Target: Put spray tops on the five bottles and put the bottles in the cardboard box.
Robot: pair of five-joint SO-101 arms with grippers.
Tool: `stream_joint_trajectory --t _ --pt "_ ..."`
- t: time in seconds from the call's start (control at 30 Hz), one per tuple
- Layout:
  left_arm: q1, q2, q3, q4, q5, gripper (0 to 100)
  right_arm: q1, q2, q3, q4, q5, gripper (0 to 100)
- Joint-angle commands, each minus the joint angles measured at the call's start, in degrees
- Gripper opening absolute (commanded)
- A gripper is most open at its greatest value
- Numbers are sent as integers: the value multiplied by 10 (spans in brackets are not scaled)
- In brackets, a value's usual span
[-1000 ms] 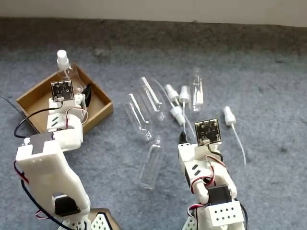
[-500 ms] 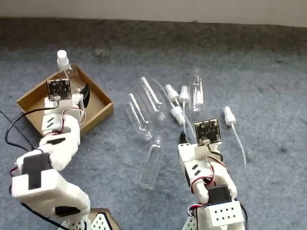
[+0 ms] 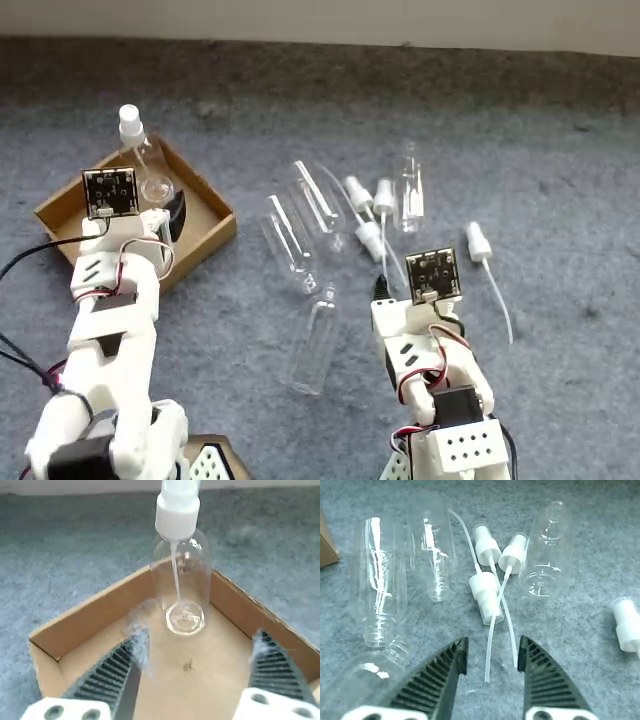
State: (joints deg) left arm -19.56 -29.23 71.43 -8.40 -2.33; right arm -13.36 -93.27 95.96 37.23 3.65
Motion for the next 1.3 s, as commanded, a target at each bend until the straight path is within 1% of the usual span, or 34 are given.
stream_joint_trajectory --t 0.0,0.1,0.23,0.33,0.47,0.53,0.6,0.7,0.8,0.97,1.07,1.13,1.27 --pt "-4 -139 -24 201 -4 291 7 -6 73 -18 1 149" --pt "1 -211 -34 304 -4 291 7 -6 73 -18 1 149" --pt "43 -292 -39 420 -4 282 7 -6 73 -18 1 149" --pt "85 -347 -39 479 -4 207 7 -6 73 -18 1 149" --pt "133 -395 -38 509 -4 75 8 -6 73 -18 0 149" --pt "159 -409 -40 537 -4 45 8 -6 73 -18 0 149" --pt "188 -415 -55 582 -4 61 8 -6 73 -18 0 149" --pt "229 -415 -102 661 -4 118 8 -6 73 -18 0 149" --pt "270 -415 -149 716 -1 159 7 -6 73 -18 0 149" --pt "328 -414 -202 786 0 162 7 -6 73 -18 0 149" --pt "351 -411 -225 830 0 162 7 -6 73 -18 0 149" --pt "354 -393 -248 855 1 162 7 -6 73 -18 0 149" --pt "358 -313 -327 909 33 168 7 -6 73 -18 0 149"
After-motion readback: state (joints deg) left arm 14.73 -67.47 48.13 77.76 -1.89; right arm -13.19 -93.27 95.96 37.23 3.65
